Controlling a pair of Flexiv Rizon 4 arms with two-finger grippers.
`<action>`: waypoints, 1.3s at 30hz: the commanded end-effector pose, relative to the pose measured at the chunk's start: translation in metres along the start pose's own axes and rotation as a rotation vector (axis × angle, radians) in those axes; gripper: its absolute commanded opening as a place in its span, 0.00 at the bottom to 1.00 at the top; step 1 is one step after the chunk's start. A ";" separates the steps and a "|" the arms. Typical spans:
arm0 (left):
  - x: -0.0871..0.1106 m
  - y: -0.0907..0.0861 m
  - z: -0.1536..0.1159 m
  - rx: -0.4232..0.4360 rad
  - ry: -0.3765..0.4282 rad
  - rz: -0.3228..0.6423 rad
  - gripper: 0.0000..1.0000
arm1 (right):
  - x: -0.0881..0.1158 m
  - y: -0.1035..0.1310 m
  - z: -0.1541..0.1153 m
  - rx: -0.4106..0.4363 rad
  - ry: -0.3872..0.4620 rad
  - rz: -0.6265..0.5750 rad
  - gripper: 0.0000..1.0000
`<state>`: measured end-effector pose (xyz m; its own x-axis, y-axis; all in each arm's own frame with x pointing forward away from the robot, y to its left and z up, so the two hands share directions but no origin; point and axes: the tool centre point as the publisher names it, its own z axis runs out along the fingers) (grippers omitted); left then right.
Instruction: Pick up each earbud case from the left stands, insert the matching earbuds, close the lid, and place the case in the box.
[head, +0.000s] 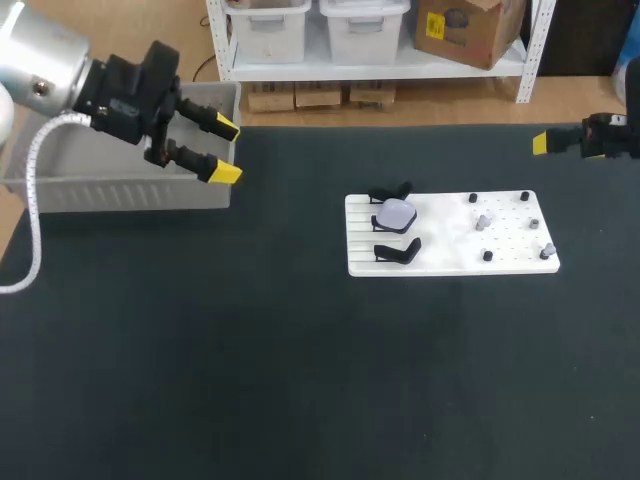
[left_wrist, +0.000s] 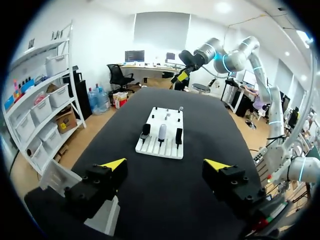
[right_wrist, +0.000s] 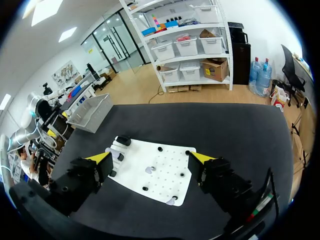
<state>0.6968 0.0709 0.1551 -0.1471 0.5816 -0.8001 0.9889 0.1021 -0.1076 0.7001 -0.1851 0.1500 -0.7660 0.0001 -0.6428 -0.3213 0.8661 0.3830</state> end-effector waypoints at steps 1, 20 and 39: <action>0.007 0.003 0.010 0.030 -0.027 -0.001 1.00 | 0.000 0.000 0.000 0.000 0.000 0.000 1.00; -0.003 0.028 0.090 0.134 -0.067 0.082 1.00 | 0.000 0.000 0.000 0.000 0.000 0.000 1.00; -0.010 0.029 0.143 0.191 -0.026 0.104 1.00 | 0.000 0.000 0.000 0.000 0.000 0.000 1.00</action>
<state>0.7254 -0.0420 0.0780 -0.0461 0.5548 -0.8307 0.9880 -0.0976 -0.1200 0.7001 -0.1850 0.1500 -0.7660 0.0001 -0.6428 -0.3213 0.8660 0.3830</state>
